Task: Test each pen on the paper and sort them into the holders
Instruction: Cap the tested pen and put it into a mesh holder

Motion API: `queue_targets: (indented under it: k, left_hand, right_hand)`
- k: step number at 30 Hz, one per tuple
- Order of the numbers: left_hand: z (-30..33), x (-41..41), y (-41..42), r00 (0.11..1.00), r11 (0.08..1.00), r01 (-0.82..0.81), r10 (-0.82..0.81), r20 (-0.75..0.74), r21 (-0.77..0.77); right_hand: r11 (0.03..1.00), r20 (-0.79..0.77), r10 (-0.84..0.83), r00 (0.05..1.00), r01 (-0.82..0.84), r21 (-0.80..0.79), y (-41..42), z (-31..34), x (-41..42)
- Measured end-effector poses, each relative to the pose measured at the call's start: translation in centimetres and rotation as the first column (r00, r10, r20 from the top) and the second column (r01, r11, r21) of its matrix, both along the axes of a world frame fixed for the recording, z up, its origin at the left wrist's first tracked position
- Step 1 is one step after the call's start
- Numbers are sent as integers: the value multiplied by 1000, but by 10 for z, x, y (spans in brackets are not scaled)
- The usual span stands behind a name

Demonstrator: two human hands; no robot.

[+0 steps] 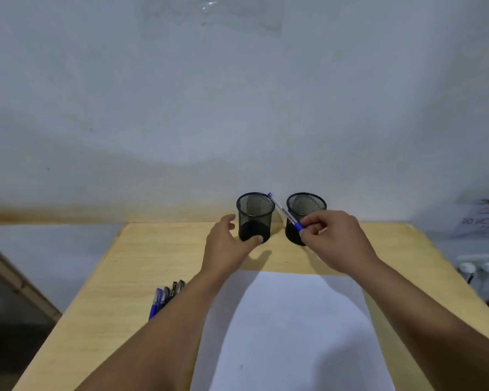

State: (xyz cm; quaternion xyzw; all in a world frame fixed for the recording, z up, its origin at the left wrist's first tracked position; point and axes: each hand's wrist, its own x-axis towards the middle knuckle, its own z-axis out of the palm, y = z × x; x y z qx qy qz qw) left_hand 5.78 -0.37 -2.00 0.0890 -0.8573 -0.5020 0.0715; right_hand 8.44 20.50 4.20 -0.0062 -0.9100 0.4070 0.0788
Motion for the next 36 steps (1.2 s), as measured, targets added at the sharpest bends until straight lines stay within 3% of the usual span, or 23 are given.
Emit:
queue_targets:
  k: [4, 10, 23, 27, 31, 34, 36]
  left_hand:
    - [-5, -35, 4, 1000, 999, -22, 22, 7, -27]
    - [-10, -50, 6, 999, 1000, -16, 16, -27, 19]
    - [-10, -52, 4, 1000, 998, -3, 4, -26, 57]
    - [-7, -49, -4, 999, 999, 32, -32, -4, 19]
    - [-2, -27, -30, 999, 999, 36, -35, 16, -6]
    - [-1, 0, -63, 999, 997, 41, -39, 30, -62]
    - [0, 20, -86, 999, 995, 17, -13, 40, -100]
  right_hand:
    - [964, -17, 60, 998, -53, 261, -2, 19, -33]
    - [859, -19, 201, 979, -167, 484, -15, 21, -79]
    - [812, 3, 298, 955, -254, 526, -49, 2, -112]
    - [807, -199, 278, 940, -116, 579, -47, 0, -93]
    - [899, -342, 257, 904, -94, 427, -50, -11, -61]
    - [938, -266, 278, 923, -201, 283, -65, -28, -33]
    - [957, -132, 272, 953, -254, 136, -80, -40, -11]
